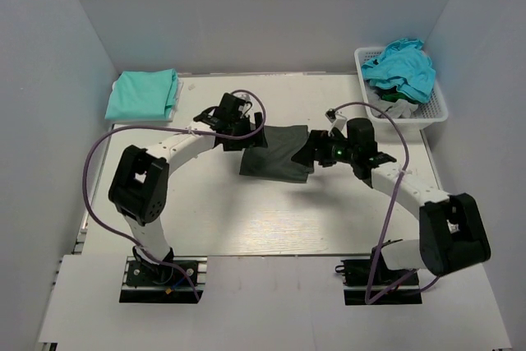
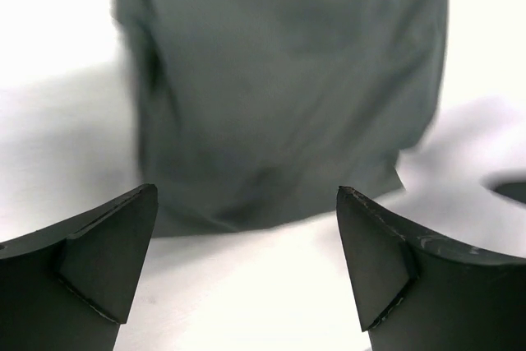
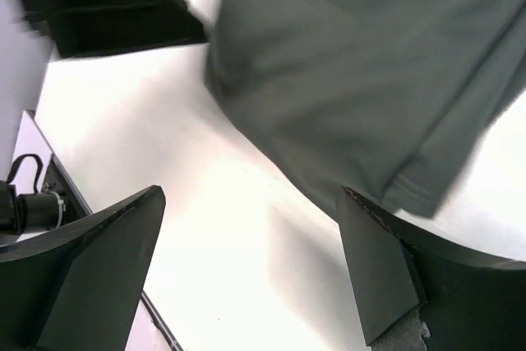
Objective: Fold and stack the t-shirts
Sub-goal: Smooth out wrinkles on the folded tshirt, then put the neatly folded tshirt into the corner of the board with the left arm
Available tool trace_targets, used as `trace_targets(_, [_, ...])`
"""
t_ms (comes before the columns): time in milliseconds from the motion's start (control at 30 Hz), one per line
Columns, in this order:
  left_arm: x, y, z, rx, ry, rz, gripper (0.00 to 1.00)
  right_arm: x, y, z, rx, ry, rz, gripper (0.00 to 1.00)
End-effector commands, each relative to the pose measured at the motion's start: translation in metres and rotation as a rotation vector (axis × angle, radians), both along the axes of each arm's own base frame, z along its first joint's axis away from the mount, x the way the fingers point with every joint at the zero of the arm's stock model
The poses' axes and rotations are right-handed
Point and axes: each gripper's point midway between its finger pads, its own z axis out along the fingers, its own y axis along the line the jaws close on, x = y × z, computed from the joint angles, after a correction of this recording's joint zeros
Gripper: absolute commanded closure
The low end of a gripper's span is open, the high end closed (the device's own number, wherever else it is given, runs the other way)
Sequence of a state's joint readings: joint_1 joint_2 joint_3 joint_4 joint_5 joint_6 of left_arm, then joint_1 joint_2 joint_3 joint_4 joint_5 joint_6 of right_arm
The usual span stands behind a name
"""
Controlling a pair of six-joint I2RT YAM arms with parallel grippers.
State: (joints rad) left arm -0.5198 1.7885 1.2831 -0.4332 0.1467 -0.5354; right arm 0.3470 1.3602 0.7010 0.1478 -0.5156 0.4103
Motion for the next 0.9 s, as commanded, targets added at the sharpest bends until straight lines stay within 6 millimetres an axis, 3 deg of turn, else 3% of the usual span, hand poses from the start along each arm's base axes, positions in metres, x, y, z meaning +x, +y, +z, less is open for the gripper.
trace_targets(0, [0.02, 0.03, 0.012, 0.173, -0.088, 0.093, 0.0, 0.005, -0.003, 0.028, -0.016, -0.091, 0.02, 0.09])
trace_targets(33, [0.026, 0.04, 0.008, 0.231, -0.102, 0.124, 0.0, 0.004, -0.004, 0.032, -0.02, -0.104, 0.009, 0.09])
trace_targets(67, [0.031, 0.04, 0.01, 0.253, -0.103, 0.121, 0.0, 0.004, -0.005, 0.033, -0.024, -0.109, 0.007, 0.09])
trace_targets(100, [0.033, 0.039, -0.006, 0.278, -0.066, 0.115, 0.0, 0.006, -0.007, 0.034, -0.032, -0.111, -0.005, 0.09])
trace_targets(200, [0.039, 0.034, -0.015, 0.29, -0.041, 0.098, 0.02, 0.007, -0.013, 0.04, -0.056, -0.142, -0.027, 0.09])
trace_targets(333, [0.051, 0.021, -0.024, 0.267, -0.043, 0.073, 0.14, 0.008, -0.021, 0.045, -0.085, -0.16, -0.063, 0.09])
trace_targets(600, [0.026, 0.008, -0.079, 0.342, 0.068, -0.05, 0.28, 0.007, -0.033, 0.034, -0.15, -0.146, -0.11, 0.09])
trace_targets(867, [0.013, 0.012, -0.117, 0.465, 0.133, -0.076, 0.62, 0.008, -0.043, 0.027, -0.189, -0.131, -0.154, 0.09])
